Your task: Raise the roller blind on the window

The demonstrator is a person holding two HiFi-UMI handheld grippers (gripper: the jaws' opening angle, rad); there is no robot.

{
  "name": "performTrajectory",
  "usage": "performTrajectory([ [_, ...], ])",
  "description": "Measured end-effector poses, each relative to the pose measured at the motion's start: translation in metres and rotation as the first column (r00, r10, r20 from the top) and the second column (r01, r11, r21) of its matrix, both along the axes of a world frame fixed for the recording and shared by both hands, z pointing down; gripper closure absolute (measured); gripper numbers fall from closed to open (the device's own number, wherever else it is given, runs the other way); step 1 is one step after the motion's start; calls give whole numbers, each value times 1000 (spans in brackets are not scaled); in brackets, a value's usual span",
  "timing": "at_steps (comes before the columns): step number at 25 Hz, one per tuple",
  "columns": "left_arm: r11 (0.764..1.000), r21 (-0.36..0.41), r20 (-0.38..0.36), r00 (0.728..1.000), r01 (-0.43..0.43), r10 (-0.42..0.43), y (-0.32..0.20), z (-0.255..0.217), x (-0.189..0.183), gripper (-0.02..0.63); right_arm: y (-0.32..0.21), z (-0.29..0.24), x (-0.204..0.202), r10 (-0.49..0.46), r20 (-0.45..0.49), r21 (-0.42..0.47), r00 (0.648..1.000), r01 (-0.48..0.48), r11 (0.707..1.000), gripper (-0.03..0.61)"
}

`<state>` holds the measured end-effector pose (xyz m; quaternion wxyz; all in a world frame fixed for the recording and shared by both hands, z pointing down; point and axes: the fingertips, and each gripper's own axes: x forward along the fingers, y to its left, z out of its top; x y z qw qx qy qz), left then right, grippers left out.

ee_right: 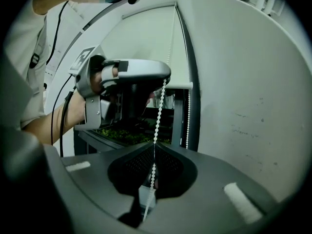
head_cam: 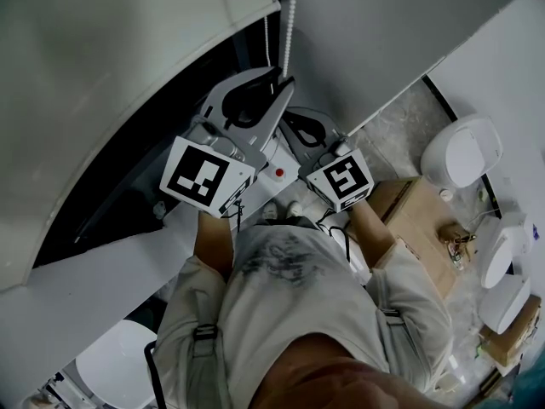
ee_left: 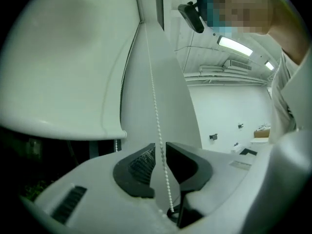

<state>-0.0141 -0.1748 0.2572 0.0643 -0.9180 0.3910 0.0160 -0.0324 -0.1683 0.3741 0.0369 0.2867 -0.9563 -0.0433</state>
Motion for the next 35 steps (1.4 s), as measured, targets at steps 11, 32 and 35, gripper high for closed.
performTrajectory([
  [11, 1000, 11, -15, 1000, -1, 1, -1, -22, 5, 603, 2, 0, -2, 4, -2, 0, 1000, -4, 1000, 568],
  [32, 990, -143, -36, 999, 11, -16, -4, 52, -1, 603, -1, 72, -3, -2, -89, -105, 996, -8, 994, 566],
  [35, 986, -167, -32, 999, 14, -19, -4, 63, -1, 604, -1, 82, -4, -4, -102, -126, 995, -9, 992, 567],
])
